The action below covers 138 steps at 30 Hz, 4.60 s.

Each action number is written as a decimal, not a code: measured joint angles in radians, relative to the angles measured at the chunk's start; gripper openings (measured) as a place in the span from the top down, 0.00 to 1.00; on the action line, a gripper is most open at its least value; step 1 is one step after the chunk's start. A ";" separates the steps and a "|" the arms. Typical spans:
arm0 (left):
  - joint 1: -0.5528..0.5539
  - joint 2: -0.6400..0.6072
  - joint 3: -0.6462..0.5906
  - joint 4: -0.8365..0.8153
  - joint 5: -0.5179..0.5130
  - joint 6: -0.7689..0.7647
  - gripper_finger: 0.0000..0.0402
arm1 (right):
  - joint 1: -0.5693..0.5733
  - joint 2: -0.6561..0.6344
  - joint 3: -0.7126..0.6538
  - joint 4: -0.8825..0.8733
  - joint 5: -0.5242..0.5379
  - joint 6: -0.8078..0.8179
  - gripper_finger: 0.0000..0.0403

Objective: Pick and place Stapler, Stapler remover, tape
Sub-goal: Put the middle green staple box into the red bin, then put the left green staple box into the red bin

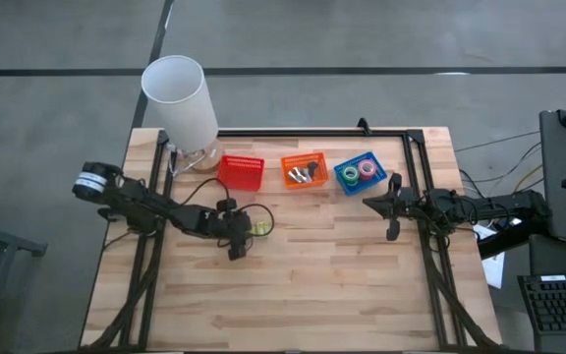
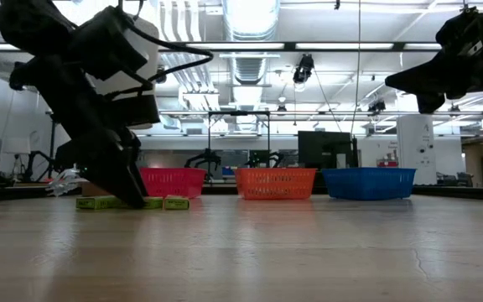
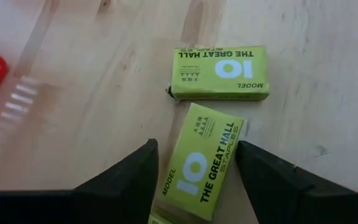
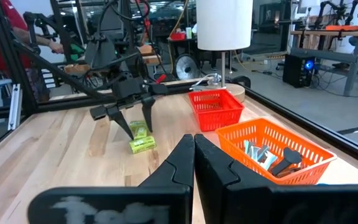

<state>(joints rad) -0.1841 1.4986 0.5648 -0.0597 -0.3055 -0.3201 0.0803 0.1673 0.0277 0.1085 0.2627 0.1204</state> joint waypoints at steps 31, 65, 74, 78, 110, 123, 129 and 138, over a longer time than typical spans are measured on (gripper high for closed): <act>0.001 -0.100 -0.002 -0.004 -0.304 0.092 0.69 | 0.000 -0.001 0.000 0.000 0.000 0.000 0.98; 0.538 -0.196 -0.002 0.004 -0.157 -0.118 0.68 | 0.000 -0.001 0.000 0.000 0.000 0.000 0.98; 0.538 -0.188 -0.002 0.007 -0.158 -0.144 0.63 | 0.000 -0.001 0.000 0.000 0.000 0.000 0.98; 0.538 -0.188 -0.002 0.007 -0.158 -0.154 0.61 | 0.000 -0.001 0.000 0.000 0.000 0.000 0.98; 0.243 -0.352 0.037 -0.067 0.210 -0.459 0.57 | 0.000 -0.001 0.000 0.000 0.000 0.000 0.98; 0.020 -0.333 0.034 -0.434 0.012 -0.821 0.57 | 0.000 -0.001 0.000 0.000 0.000 0.000 0.98; -0.022 -0.278 0.034 -0.403 -0.004 -0.846 0.57 | 0.000 -0.001 0.000 0.000 0.000 0.000 0.98; -0.048 -0.173 0.034 -0.363 -0.011 -0.886 0.57 | 0.000 -0.001 0.000 0.000 0.000 0.000 0.98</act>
<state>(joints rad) -0.2325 1.3260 0.5983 -0.4231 -0.3162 -1.2064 0.0807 0.1665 0.0280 0.1085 0.2626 0.1200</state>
